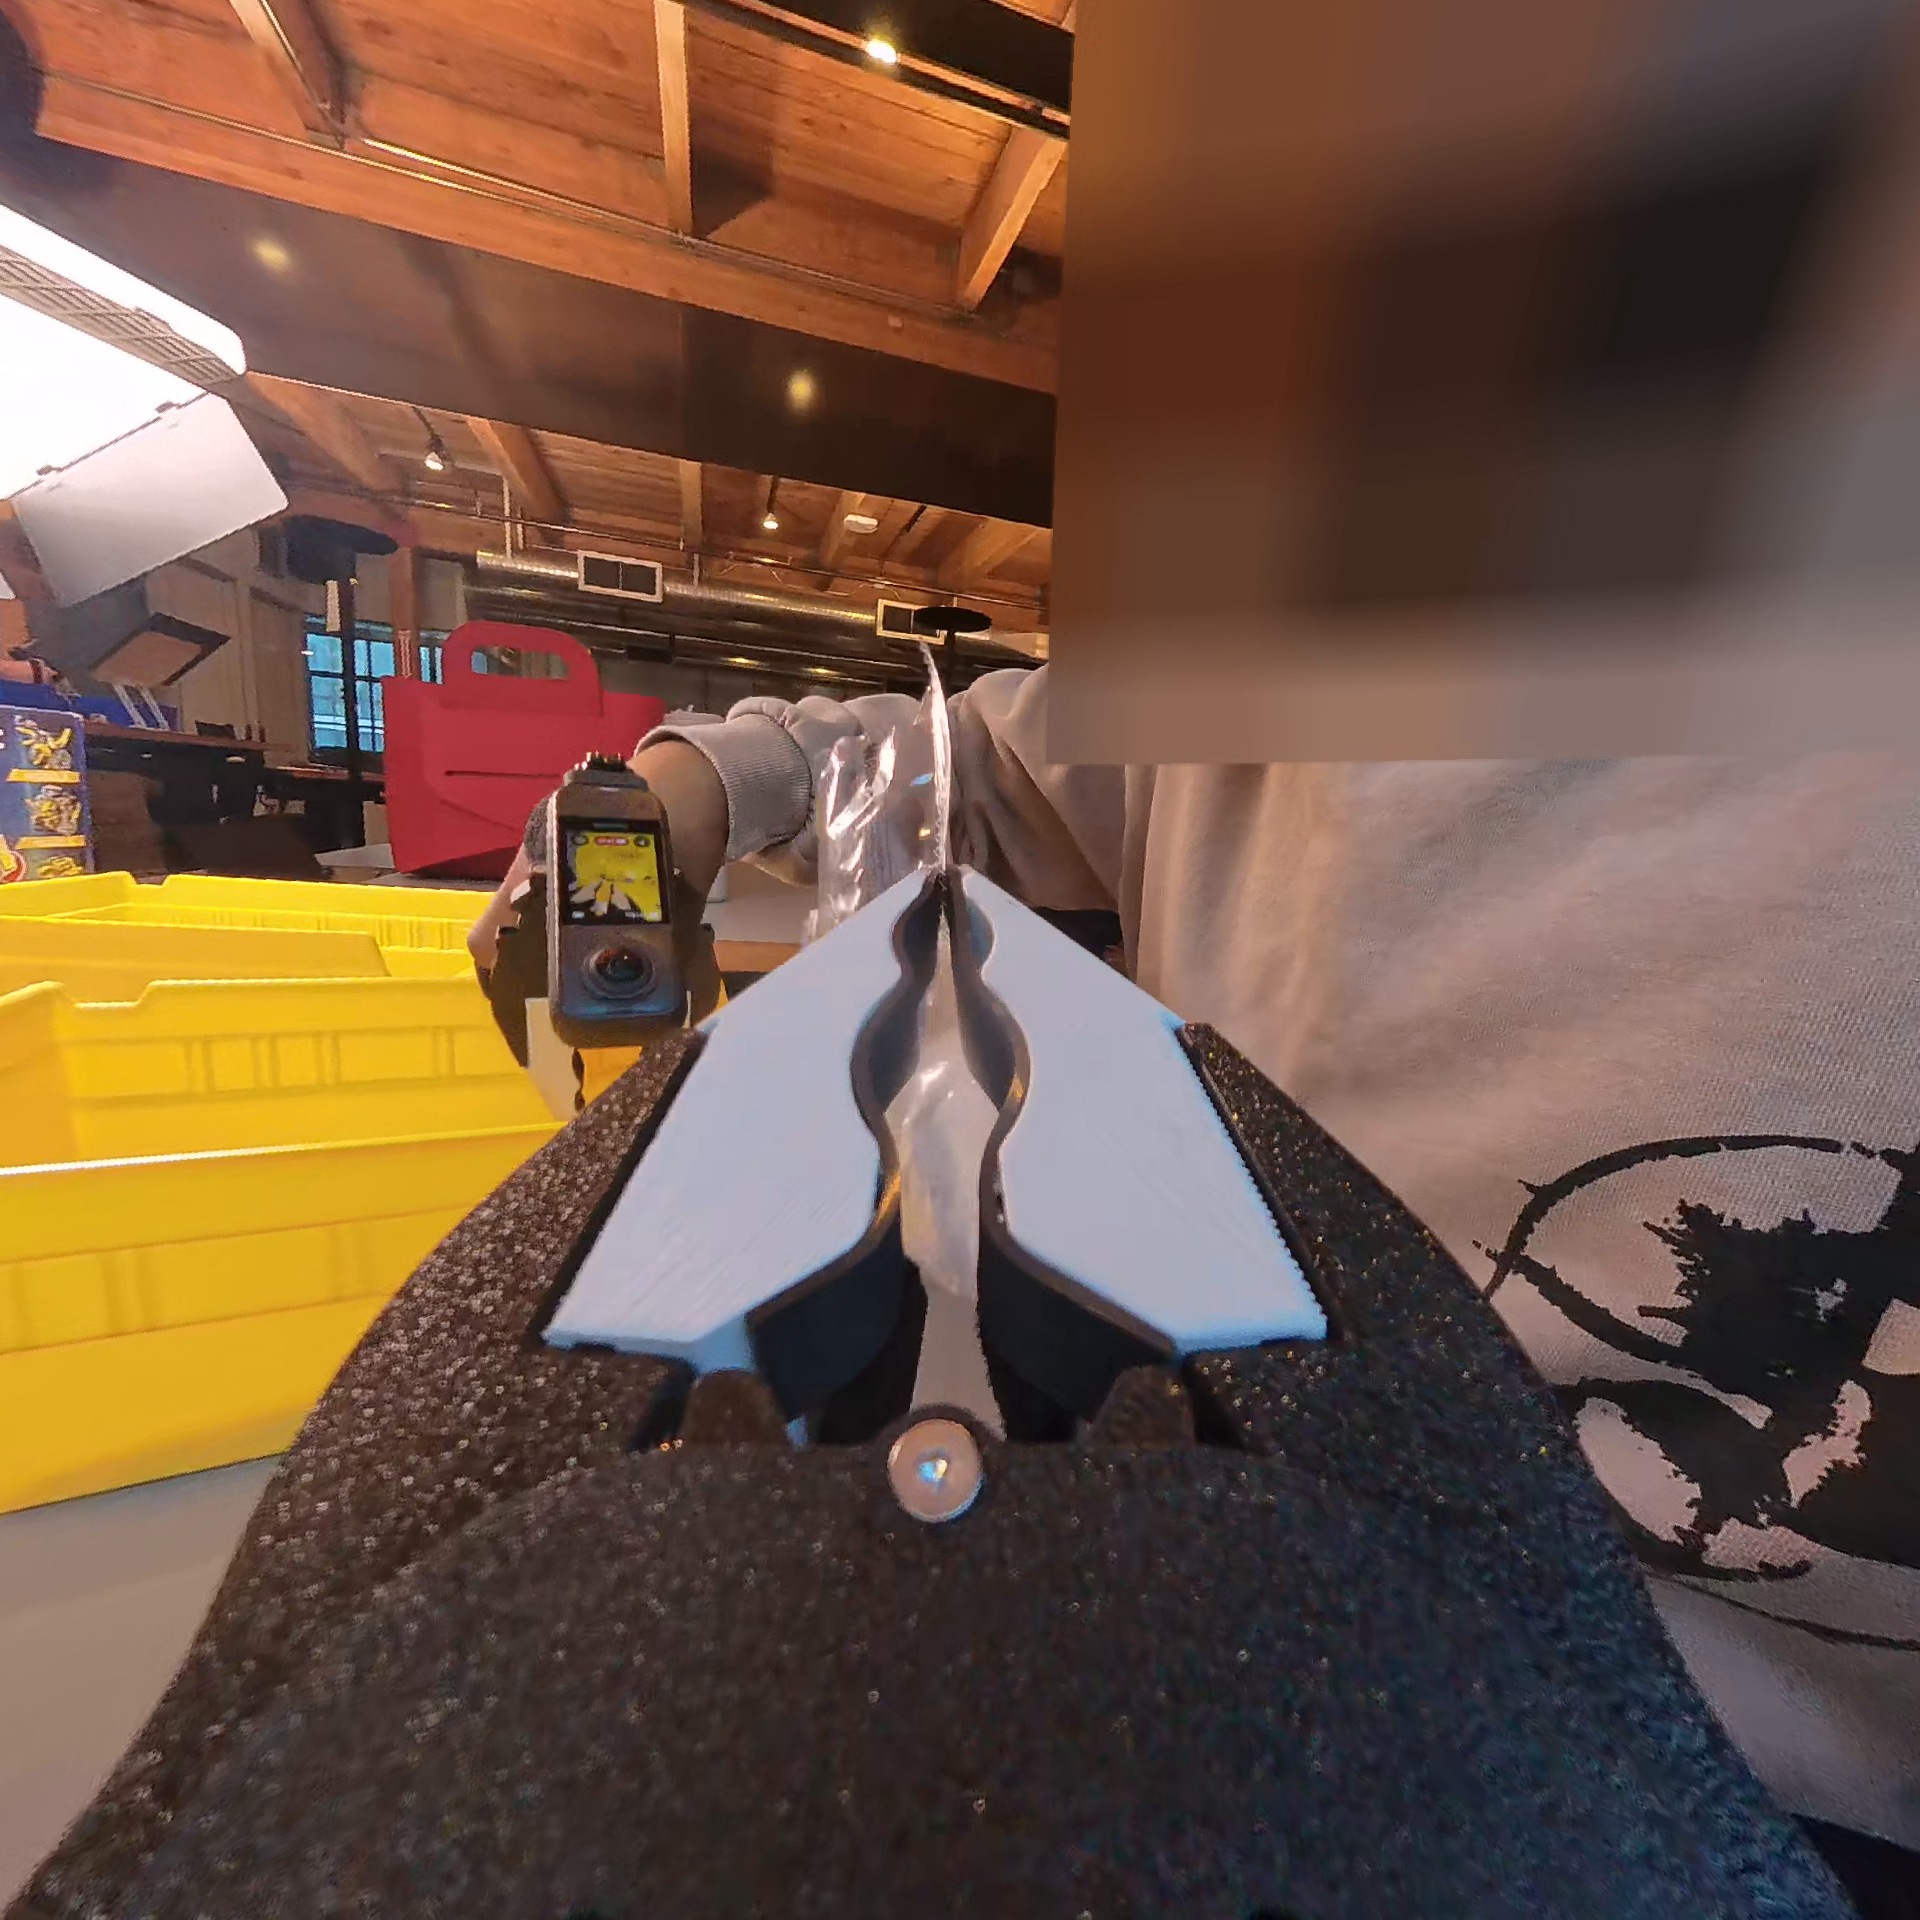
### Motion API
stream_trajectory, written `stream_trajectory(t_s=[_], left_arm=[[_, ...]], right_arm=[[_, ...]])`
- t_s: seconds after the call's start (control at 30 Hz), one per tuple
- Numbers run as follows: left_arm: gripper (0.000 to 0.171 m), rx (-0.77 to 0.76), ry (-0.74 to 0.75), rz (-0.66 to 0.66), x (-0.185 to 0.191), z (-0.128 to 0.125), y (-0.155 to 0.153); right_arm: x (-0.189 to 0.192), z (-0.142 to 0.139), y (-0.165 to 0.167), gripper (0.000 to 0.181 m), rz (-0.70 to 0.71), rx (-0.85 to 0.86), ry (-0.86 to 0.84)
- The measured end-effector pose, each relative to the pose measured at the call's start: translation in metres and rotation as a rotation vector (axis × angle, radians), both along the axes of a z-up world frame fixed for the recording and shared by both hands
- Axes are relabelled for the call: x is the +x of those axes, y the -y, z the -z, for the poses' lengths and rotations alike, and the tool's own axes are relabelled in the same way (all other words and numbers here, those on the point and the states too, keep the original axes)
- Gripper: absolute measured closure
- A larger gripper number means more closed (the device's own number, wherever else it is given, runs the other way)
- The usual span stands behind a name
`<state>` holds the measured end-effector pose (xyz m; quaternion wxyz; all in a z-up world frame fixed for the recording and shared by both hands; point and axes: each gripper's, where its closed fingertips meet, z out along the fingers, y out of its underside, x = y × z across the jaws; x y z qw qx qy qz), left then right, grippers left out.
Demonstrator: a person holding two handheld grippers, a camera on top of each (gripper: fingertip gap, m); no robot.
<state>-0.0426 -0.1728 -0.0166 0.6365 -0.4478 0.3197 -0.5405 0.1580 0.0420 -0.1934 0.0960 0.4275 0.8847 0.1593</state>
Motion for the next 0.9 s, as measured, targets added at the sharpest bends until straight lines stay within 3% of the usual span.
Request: stream_trajectory(t_s=[0.17, 0.47, 0.63, 0.9], left_arm=[[0.171, -0.003, 0.005, 0.008, -0.001, 0.001, 0.0], [0.171, -0.015, -0.001, 0.009, 0.0, 0.003, -0.002], [0.171, -0.088, -0.011, -0.108, -0.008, 0.008, -0.023], [0.171, -0.292, -0.003, -0.317, -0.032, 0.022, -0.062]], right_arm=[[0.006, 0.014, 0.001, 0.161, -0.023, 0.004, 0.048], [0.0, 0.01, -0.006, 0.165, -0.049, 0.03, -0.025], [-0.027, -0.015, -0.012, 0.165, 0.014, -0.036, -0.248], [-0.073, -0.083, 0.001, 0.165, 0.275, -0.331, -0.839]])
